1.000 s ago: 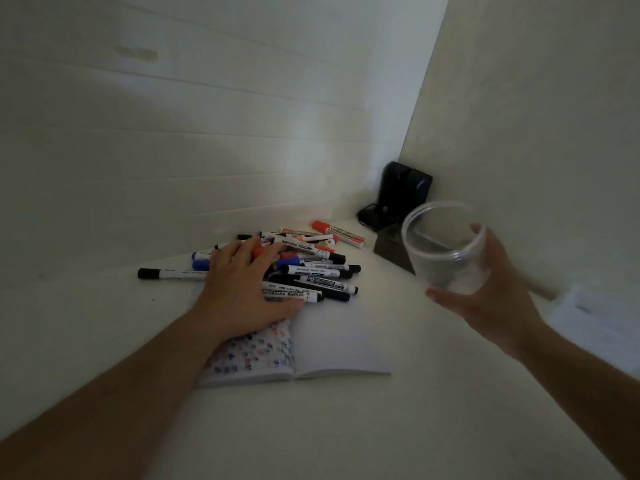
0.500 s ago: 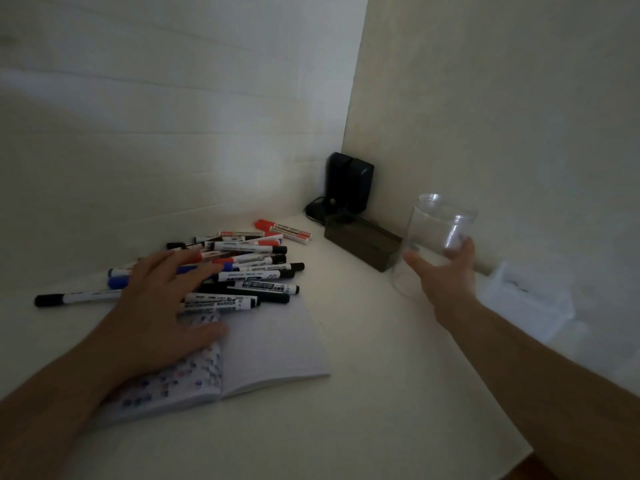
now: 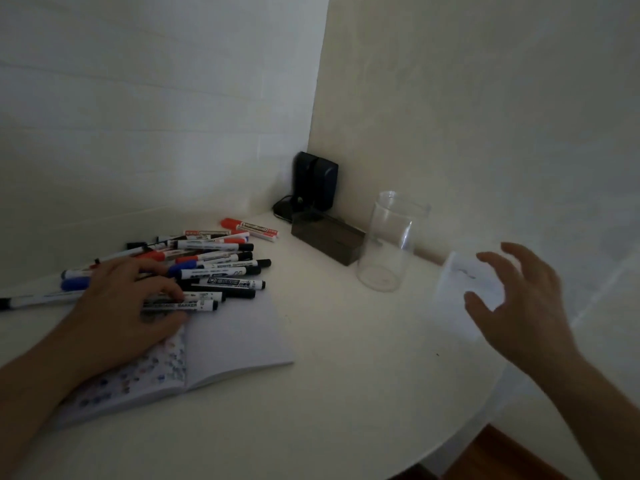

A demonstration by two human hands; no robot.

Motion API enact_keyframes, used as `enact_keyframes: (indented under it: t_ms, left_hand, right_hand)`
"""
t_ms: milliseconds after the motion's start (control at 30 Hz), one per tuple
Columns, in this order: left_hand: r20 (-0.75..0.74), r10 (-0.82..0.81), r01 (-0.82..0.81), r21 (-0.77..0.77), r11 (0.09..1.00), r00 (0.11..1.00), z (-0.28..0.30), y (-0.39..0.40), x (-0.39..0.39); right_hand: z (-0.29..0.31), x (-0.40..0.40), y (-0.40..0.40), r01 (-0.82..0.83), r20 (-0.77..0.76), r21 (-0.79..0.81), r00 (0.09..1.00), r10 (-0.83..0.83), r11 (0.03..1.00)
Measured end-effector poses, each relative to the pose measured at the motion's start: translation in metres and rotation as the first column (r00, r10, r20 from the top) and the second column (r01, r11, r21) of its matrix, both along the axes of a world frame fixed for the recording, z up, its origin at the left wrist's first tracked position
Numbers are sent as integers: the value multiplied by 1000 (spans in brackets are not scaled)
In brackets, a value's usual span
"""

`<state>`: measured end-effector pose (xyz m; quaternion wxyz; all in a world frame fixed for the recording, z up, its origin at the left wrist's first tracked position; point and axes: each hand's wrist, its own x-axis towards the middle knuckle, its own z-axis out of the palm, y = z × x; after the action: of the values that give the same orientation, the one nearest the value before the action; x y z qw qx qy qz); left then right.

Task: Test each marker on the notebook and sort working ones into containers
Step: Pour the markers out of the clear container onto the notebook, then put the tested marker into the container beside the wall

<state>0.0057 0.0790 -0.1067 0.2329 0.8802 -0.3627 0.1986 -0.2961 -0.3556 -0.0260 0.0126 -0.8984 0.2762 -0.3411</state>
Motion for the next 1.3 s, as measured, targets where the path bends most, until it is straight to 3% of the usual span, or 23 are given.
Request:
enact_keyframes:
  t_ms: [100,200,300,400,433,467,533,600,667,733,800,867,1000,1133,1167,1300]
  left_hand:
    - [-37,10,-10,20,1000,999,2,-1,-1]
    - [-54,25,-21,66,998,998,3,-1,-1]
    - [-35,27,-25,61,998,999,2,-1,-2]
    - [13,3,-3,61,998,1000,9,-2,-8]
    - [26,-14,12,54,998,1000,12,-4,-12]
    - [41,-30,28,46,999,999,16,-4,-16]
    - [59,-88,87,12,996,994,25,-7,-25]
    - [-21,-115,114,-55,992,993,34,-9,-34]
    - [-41,-120,117,-58,991,992,37,-11,-42]
    - [-17,-182,181,-24,983,983,37,-15,-48]
    - [-59,-238,237,-37,971,969,37,-18,-51]
    - [-127,-229,224,-55,973,965,36,-20,-49]
    - [-227,-148,159,30,987,963,28,-23,-43]
    - [-358,-50,49,-12,999,932,26,-18,-41]
    - [-370,-29,30,-1,1000,929,26,-16,-40]
    - [-391,-25,61,81,995,920,28,-9,-36]
  right_hand:
    - [-27,15,-17,62,-63,186,997,-51,981]
    - [-38,40,-4,-19,-19,216,1000,24,976]
    - [-30,61,8,-44,-70,247,996,63,968]
    - [-17,63,27,63,-69,135,996,-54,989]
    - [-9,60,42,33,-4,32,999,-33,999]
    - [-5,61,58,-82,76,-62,993,87,995]
    - [1,72,100,-404,166,-90,895,414,910]
    - [0,95,149,-670,177,76,738,651,738]
    - [-2,127,187,-769,94,224,629,772,599]
    - [-4,163,211,-784,-120,268,550,826,560]
    - [-9,190,223,-812,-171,324,455,874,486]
    - [-19,203,221,-806,33,446,450,892,390]
    - [-39,210,198,-678,319,706,562,763,204]
    - [-42,216,185,-537,510,826,587,629,-169]
    - [-45,219,184,-503,496,843,590,637,-191]
    - [-53,224,185,-500,377,863,542,751,-72]
